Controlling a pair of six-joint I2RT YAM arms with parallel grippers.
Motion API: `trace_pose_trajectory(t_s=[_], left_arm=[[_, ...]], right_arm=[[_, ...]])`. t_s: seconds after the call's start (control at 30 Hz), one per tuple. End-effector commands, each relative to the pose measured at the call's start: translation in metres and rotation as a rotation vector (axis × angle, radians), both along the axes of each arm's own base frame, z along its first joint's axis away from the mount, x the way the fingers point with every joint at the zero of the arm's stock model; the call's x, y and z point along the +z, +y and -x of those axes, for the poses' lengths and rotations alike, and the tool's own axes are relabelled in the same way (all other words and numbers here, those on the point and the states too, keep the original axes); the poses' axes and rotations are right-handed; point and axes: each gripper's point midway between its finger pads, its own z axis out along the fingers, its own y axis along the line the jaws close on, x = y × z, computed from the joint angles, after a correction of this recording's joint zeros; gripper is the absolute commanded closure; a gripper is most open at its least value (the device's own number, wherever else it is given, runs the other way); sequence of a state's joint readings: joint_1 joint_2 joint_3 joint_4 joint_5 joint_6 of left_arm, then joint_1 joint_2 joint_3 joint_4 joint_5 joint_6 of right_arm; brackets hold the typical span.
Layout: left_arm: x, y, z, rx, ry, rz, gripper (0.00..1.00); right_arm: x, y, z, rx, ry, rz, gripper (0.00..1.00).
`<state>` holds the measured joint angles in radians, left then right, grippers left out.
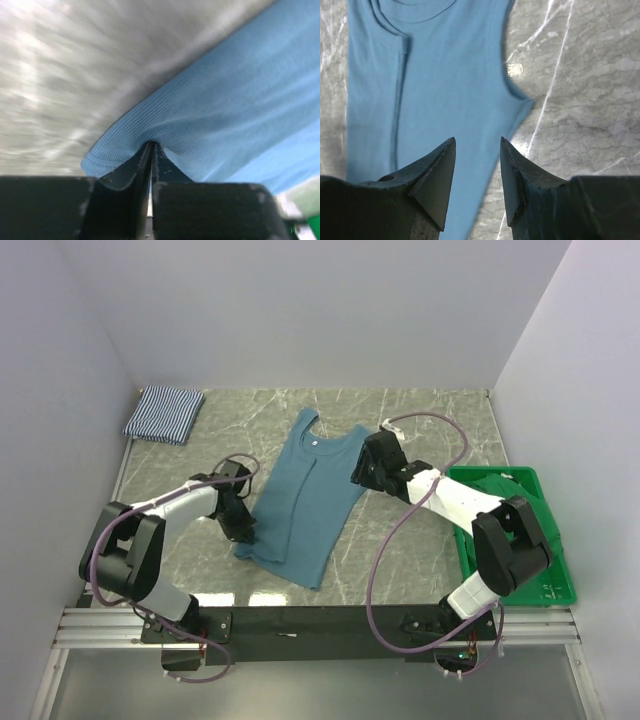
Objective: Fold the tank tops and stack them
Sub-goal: Fold the tank top
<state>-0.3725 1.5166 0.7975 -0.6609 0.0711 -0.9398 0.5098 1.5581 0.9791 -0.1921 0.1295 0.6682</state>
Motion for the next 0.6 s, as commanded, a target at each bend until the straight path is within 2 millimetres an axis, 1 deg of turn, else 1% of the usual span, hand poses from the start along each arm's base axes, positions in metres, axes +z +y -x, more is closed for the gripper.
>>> trace_pose_trajectory(t_s=[0.0, 0.03, 0.13, 0.17, 0.23, 0.27, 0.3, 0.37, 0.4, 0.43, 0.5, 0.53, 0.57], left_arm=[[-0.008, 0.055, -0.002, 0.038, 0.034, -0.230, 0.87], [-0.002, 0.059, -0.010, 0.063, 0.016, -0.218, 0.81], [0.011, 0.064, -0.021, 0.074, -0.014, -0.221, 0.75], [0.019, 0.063, -0.030, 0.080, -0.040, -0.215, 0.70], [0.032, 0.061, -0.038, 0.068, -0.079, -0.197, 0.66], [0.039, 0.056, -0.043, 0.060, -0.102, -0.175, 0.64], [0.048, 0.051, -0.046, 0.034, -0.140, -0.145, 0.62], [0.057, 0.037, -0.042, -0.006, -0.169, -0.096, 0.57], [0.066, 0.029, -0.040, -0.030, -0.203, -0.074, 0.57], [0.070, 0.014, -0.031, -0.087, -0.214, -0.074, 0.55], [0.082, -0.010, -0.022, -0.152, -0.262, -0.049, 0.53], [0.085, -0.030, -0.009, -0.225, -0.278, -0.053, 0.52], [0.085, -0.039, -0.002, -0.237, -0.273, -0.050, 0.51]], right_arm=[[0.010, -0.006, -0.003, -0.022, -0.043, -0.011, 0.52], [0.009, -0.005, -0.002, -0.017, -0.038, -0.012, 0.52], [0.005, -0.003, -0.001, -0.011, -0.033, -0.020, 0.52], [0.001, -0.002, 0.000, -0.004, -0.022, -0.023, 0.51], [-0.002, 0.000, 0.000, 0.003, -0.013, -0.023, 0.51], [-0.007, 0.002, 0.000, 0.008, -0.001, -0.021, 0.51], [-0.008, 0.003, -0.001, 0.014, 0.002, -0.021, 0.51], [-0.013, 0.005, 0.000, 0.023, 0.017, -0.026, 0.51], [-0.013, 0.007, 0.000, 0.028, 0.020, -0.032, 0.51], [-0.015, 0.006, 0.000, 0.023, 0.025, -0.033, 0.51], [-0.021, 0.008, 0.001, 0.023, 0.042, -0.033, 0.51], [-0.023, 0.008, 0.001, 0.020, 0.047, -0.034, 0.51], [-0.028, 0.007, 0.002, 0.018, 0.058, -0.030, 0.51]])
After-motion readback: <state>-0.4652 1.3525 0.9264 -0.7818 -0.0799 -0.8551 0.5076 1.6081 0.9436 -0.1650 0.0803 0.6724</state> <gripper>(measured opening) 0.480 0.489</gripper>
